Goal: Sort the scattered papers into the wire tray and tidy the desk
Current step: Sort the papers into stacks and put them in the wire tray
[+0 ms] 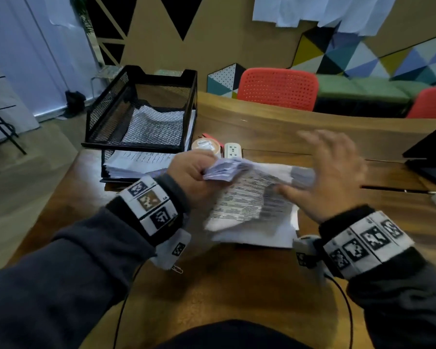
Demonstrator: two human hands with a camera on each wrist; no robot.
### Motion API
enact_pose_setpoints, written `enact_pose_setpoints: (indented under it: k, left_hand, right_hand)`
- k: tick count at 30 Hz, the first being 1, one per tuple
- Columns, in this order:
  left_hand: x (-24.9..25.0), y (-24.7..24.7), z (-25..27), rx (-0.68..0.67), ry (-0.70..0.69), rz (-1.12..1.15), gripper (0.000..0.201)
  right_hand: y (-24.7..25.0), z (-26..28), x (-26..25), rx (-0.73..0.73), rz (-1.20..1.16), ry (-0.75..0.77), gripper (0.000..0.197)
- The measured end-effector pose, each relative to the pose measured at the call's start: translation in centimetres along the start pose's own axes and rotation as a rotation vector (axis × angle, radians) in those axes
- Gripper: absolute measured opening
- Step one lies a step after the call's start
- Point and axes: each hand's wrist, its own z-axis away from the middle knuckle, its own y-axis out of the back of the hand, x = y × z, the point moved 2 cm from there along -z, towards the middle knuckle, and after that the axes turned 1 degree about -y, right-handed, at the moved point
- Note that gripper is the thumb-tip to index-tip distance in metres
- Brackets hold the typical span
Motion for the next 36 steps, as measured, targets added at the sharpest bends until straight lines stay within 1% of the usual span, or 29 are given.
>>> enact_pose_setpoints:
  k: [1,2,3,4,5,6,7,8,9,10,11,12,13,15,16,17,18,19,20,22,23,24,25,27,29,31,34,36]
  left_hand:
    - [0.7,-0.5,-0.5,-0.029,-0.062,0.000,0.045]
    - [1.1,-0.7,-0.9,-0.041,-0.105,-0.001,0.043]
    - [1.6,-0.7,-1.2,-0.046,-0.113,0.003,0.043]
    - [1.7,-0.5,-1.5,-0.048,-0.094,0.003,0.045]
    - [1.7,0.0,-1.6,-0.067,-0.044,-0.012,0.048]
    - [1.3,0.5,-1.6,-0.110,0.018,-0.091,0.047]
    - [0.7,0.9,-1.4,-0.179,0.096,-0.229,0.043]
    - [-0.2,1.6,-1.3,-0.234,0.201,-0.326,0.035]
    - [-0.8,2.3,-1.1,-0.233,0.325,-0.301,0.023]
    - [-1.2,3.0,-0.9,-0.218,0.434,-0.203,0.015]
    - [-1.8,3.5,-0.6,-0.177,0.514,-0.085,0.017]
    - [-2.1,3.9,-0.3,-0.135,0.555,0.020,0.018]
    - [-2.4,4.1,-0.1,-0.082,0.579,0.144,0.023]
    - [-2.8,3.7,0.1,0.005,0.611,0.447,0.055]
    - [-2.9,3.1,0.4,0.068,0.598,0.638,0.056]
    - [-2.9,2.4,0.5,0.156,0.574,0.777,0.040]
    - [-2.6,1.8,0.7,0.239,0.568,0.845,0.019]
    - [-2.0,1.3,0.8,0.289,0.570,0.830,0.009]
    - [-1.8,1.0,0.9,0.298,0.565,0.779,0.010]
    - [-1.6,0.9,0.8,0.259,0.509,0.704,0.018]
    - [-1.9,1.3,0.8,0.245,0.507,0.684,0.027]
    - [-2.3,1.7,0.8,0.228,0.529,0.677,0.035]
    - [-2.8,2.1,1.0,0.210,0.573,0.662,0.039]
    - [-3.9,2.4,1.6,0.153,0.647,0.611,0.031]
    - [-4.1,2.4,1.9,0.122,0.660,0.545,0.022]
    - [-4.0,2.5,1.9,0.159,0.671,0.492,0.015]
    - [-4.0,2.6,2.0,0.257,0.666,0.535,0.026]
    - [-3.5,2.5,2.0,0.308,0.630,0.520,0.025]
  right_hand:
    - [-0.2,-0.3,-0.7,-0.063,0.028,0.079,0.060]
    - [-0.5,-0.5,-1.0,-0.099,0.002,0.130,0.037]
    - [-0.6,-0.6,-1.1,-0.120,-0.070,0.148,0.018]
    - [-0.7,-0.6,-0.8,-0.134,-0.172,0.146,0.005]
    - [-0.7,-0.6,-0.6,-0.136,-0.278,0.132,0.007]
    - [-0.4,-0.5,-0.4,-0.112,-0.375,0.106,0.018]
    - [0.0,-0.6,-0.1,-0.087,-0.495,0.067,0.028]
    - [0.3,-0.7,0.4,-0.069,-0.601,0.032,0.035]
    - [0.7,-0.7,0.6,-0.068,-0.668,0.012,0.039]
    - [0.9,-0.7,0.8,-0.079,-0.707,0.006,0.041]
    - [1.1,-0.5,0.8,-0.095,-0.732,0.005,0.041]
    - [1.2,-0.5,0.9,-0.105,-0.752,0.012,0.039]
    - [1.3,-0.4,0.9,-0.106,-0.776,0.015,0.036]
    - [1.6,-0.2,0.5,-0.098,-0.881,0.005,0.031]
    - [1.8,-0.1,0.3,-0.095,-0.929,0.006,0.032]
    - [2.0,0.0,0.1,-0.088,-0.957,0.015,0.030]
    - [2.1,0.0,0.0,-0.080,-0.966,0.023,0.030]
    - [2.3,0.1,0.0,-0.073,-0.967,0.027,0.030]
    - [2.4,0.2,0.0,-0.063,-0.963,0.024,0.030]
    - [2.7,0.1,0.4,-0.040,-0.952,0.007,0.030]
    - [2.9,0.0,0.7,-0.027,-0.949,-0.001,0.030]
    - [3.1,0.0,1.1,-0.019,-0.944,-0.007,0.030]
    - [3.3,-0.1,1.3,-0.017,-0.932,-0.014,0.029]
    - [3.6,0.0,1.8,-0.024,-0.896,-0.032,0.026]
    - [3.8,0.0,2.1,-0.035,-0.870,-0.036,0.025]
    - [3.9,0.0,2.2,-0.065,-0.867,-0.037,0.024]
    - [3.8,-0.1,2.2,-0.119,-0.874,-0.020,0.026]
    - [3.7,-0.2,2.3,-0.132,-0.834,-0.007,0.026]
